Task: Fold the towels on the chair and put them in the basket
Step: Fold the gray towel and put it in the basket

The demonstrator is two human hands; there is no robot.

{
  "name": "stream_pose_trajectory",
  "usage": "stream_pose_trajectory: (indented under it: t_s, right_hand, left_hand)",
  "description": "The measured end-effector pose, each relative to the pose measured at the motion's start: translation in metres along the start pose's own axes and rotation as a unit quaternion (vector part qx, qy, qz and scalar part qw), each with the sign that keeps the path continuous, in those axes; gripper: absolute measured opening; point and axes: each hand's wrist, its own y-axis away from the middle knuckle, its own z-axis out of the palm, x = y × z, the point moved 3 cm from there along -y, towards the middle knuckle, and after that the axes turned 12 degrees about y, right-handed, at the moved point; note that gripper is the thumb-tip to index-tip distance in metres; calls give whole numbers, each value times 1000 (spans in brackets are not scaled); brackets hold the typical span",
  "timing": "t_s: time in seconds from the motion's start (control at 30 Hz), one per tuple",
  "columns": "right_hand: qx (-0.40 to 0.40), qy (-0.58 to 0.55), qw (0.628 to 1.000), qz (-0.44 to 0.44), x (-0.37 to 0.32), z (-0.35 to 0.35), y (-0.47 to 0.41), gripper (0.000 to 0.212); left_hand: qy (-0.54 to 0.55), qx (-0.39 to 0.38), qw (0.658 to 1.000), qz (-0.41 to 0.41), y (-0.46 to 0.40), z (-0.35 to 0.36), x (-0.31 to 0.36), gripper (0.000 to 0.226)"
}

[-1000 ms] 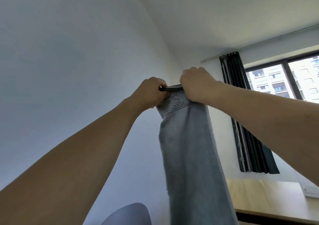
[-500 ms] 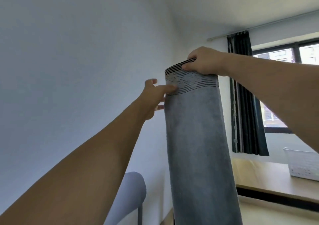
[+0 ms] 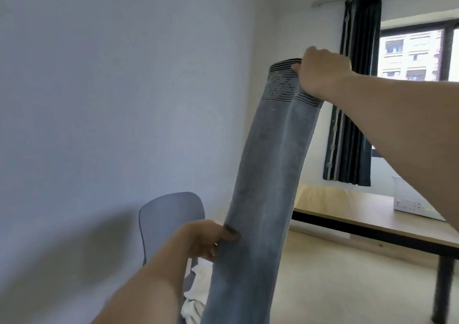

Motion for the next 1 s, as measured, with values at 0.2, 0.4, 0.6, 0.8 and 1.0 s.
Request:
stream_pose_trajectory:
  t_s: [0.2, 0.4, 0.6, 0.8, 1.0]
  right_hand:
    - [-186, -116, 974, 50, 25, 42, 25, 52]
    - [-430, -419, 799, 11, 21, 79, 80, 52]
    - [-409, -554, 725, 26, 4, 90, 128, 68]
    - [-362, -582, 725, 63, -8, 96, 137, 33]
    - [-431, -666, 608, 42, -23, 77, 137, 22]
  left_hand:
    - [91, -53, 988, 110, 18, -3, 38, 41]
    - [156, -53, 952, 258, 50, 15, 140, 29]
    - [73, -38, 947, 310, 65, 34, 176, 27]
    - [37, -40, 945, 324, 70, 40, 172, 23]
    - [27, -18, 935, 353, 69, 35, 169, 19]
